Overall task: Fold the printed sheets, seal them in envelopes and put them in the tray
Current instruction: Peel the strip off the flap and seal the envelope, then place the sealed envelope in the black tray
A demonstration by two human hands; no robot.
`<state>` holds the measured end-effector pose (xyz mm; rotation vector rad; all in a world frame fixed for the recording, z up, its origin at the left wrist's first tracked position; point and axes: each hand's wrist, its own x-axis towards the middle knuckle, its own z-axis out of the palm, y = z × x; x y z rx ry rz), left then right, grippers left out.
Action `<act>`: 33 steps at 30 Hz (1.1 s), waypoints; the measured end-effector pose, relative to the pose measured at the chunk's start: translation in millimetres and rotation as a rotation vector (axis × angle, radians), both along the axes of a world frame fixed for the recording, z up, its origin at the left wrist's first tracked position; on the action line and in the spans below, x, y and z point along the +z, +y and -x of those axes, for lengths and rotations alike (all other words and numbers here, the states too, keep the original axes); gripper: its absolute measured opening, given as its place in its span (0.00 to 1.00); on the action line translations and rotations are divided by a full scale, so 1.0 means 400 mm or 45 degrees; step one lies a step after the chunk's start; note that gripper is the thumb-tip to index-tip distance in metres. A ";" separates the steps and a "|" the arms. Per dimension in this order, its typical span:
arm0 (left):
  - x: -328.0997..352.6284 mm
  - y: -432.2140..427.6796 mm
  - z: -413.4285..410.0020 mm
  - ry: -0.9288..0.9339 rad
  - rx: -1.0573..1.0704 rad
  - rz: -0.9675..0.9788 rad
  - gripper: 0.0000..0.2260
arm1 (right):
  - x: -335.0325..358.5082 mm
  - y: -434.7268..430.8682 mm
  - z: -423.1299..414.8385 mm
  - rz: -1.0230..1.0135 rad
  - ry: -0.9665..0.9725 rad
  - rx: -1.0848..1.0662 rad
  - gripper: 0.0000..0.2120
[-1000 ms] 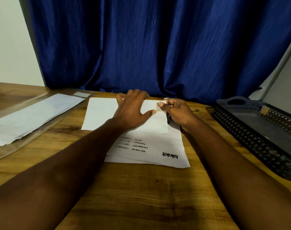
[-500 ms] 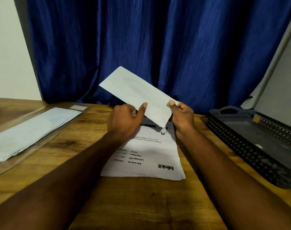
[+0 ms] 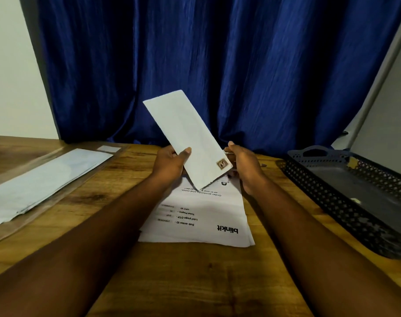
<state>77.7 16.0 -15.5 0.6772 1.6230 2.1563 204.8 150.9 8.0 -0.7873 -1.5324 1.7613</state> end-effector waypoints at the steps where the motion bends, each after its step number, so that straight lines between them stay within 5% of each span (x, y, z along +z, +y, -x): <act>1: 0.001 -0.001 -0.005 0.013 -0.050 0.030 0.08 | 0.003 0.002 -0.002 -0.057 -0.007 0.003 0.14; 9: -0.024 0.004 -0.007 0.195 -0.193 0.165 0.11 | -0.028 0.013 0.003 -0.541 -0.147 0.047 0.09; 21: 0.039 0.028 -0.049 0.911 0.042 0.461 0.24 | 0.091 0.073 -0.129 -0.597 -0.163 -0.234 0.08; 33: 0.028 0.257 -0.359 0.779 -0.087 0.398 0.16 | 0.214 0.321 -0.501 -0.798 -0.671 -0.564 0.08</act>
